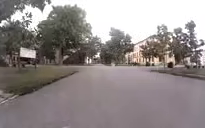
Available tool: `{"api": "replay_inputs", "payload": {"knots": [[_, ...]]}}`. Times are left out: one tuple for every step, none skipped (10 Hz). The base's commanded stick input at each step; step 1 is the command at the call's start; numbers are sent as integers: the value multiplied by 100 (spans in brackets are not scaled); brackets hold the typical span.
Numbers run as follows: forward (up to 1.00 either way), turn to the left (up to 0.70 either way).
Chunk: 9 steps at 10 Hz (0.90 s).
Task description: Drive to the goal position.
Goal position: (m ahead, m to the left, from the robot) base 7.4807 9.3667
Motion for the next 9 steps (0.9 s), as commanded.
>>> {"api": "replay_inputs", "payload": {"knots": [[70,0],[70,0],[70,0],[70,-35],[70,-35],[70,-35],[70,0],[70,0],[70,0]]}}
